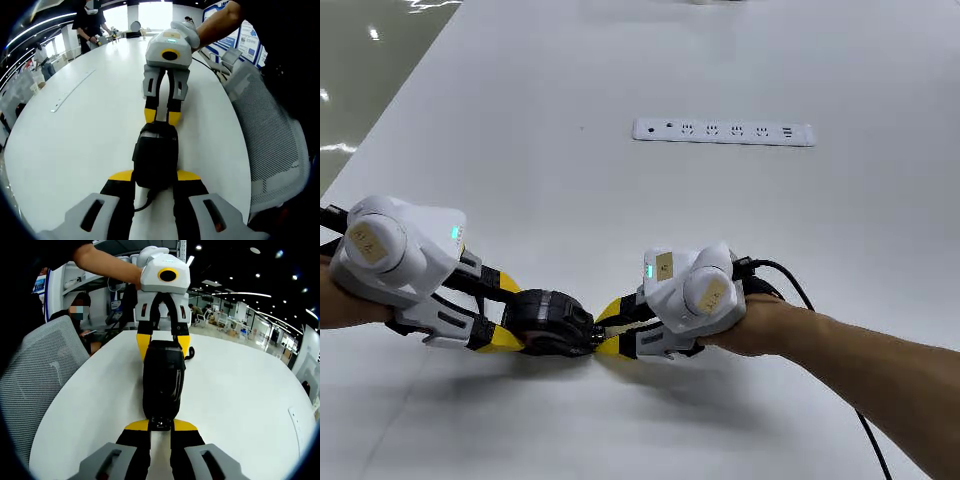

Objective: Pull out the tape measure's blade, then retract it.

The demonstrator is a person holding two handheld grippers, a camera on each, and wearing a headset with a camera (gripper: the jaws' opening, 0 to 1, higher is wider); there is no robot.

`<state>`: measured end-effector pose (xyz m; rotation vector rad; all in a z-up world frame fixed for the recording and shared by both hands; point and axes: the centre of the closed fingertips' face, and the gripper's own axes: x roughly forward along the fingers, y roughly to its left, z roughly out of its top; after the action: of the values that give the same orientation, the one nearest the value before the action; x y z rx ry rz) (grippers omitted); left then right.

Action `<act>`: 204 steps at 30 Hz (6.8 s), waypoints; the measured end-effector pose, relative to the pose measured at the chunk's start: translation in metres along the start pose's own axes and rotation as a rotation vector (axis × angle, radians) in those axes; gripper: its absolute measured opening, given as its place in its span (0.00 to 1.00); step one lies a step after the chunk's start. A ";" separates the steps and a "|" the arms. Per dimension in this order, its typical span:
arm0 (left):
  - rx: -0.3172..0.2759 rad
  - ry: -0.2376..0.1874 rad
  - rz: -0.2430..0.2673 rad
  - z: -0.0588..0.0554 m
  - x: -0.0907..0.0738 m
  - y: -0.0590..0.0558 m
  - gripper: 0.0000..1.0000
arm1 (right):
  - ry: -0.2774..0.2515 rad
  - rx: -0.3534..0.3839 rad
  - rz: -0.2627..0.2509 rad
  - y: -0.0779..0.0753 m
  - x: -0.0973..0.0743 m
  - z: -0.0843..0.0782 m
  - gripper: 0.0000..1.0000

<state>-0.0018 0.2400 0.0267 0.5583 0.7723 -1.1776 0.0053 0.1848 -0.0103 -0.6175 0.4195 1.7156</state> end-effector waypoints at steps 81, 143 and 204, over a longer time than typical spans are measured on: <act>-0.039 -0.002 -0.001 0.001 0.001 0.000 0.23 | 0.056 -0.001 0.000 0.001 -0.056 -0.042 0.09; -0.015 0.088 -0.015 0.004 0.005 -0.001 0.23 | 0.110 0.024 -0.042 0.006 -0.112 -0.084 0.09; -0.002 0.125 -0.031 0.005 0.007 -0.002 0.23 | 0.310 0.101 -0.065 0.024 -0.191 -0.146 0.09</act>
<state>-0.0012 0.2316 0.0247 0.6246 0.8919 -1.1785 0.0375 -0.0548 -0.0116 -0.8174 0.6922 1.5308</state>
